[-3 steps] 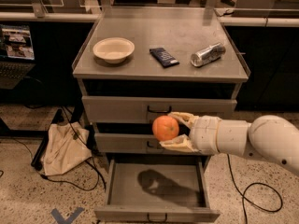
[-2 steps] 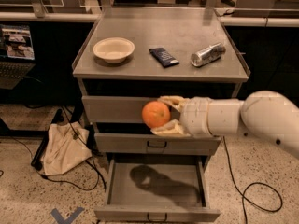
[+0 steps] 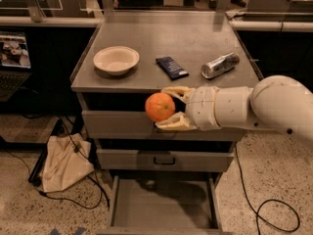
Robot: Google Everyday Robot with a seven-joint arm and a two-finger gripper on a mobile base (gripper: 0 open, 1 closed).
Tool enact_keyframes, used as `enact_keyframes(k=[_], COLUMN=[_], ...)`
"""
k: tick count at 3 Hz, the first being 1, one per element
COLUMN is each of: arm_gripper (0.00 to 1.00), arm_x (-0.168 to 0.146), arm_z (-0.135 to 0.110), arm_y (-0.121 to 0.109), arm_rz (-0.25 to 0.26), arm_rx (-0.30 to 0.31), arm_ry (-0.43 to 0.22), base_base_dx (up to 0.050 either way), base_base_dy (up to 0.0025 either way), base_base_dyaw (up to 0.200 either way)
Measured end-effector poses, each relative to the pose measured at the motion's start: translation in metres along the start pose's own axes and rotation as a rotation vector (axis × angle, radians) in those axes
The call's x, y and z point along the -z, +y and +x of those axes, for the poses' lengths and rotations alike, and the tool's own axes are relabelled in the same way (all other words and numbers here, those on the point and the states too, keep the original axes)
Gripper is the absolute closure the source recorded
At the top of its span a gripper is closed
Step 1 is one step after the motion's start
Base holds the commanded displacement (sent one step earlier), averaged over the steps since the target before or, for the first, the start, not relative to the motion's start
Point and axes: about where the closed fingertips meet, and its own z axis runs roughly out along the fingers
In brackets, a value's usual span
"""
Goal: Pick orange from bottom drawer and place on counter
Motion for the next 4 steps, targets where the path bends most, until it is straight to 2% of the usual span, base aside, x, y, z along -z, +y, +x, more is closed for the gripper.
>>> enact_keyframes(k=[1,2,3,4], arm_gripper=[1.0,1.0,1.0,1.0], arm_x=[0.0,0.003,0.043,0.083], arm_z=[0.0,-0.002,-0.025,-0.038], arm_y=[0.0,-0.006,-0.07,-0.133], arm_rz=[0.0,0.009,0.116,0.244], arm_rx=[0.0,0.008,0.102,0.16], arm_ry=[0.0,0.008,0.104,0.196], base_base_dx=[0.045,0.0,0.0,0.0], base_base_dy=[-0.00007,0.0,0.0,0.0], base_base_dyaw=[0.001,0.0,0.0,0.0])
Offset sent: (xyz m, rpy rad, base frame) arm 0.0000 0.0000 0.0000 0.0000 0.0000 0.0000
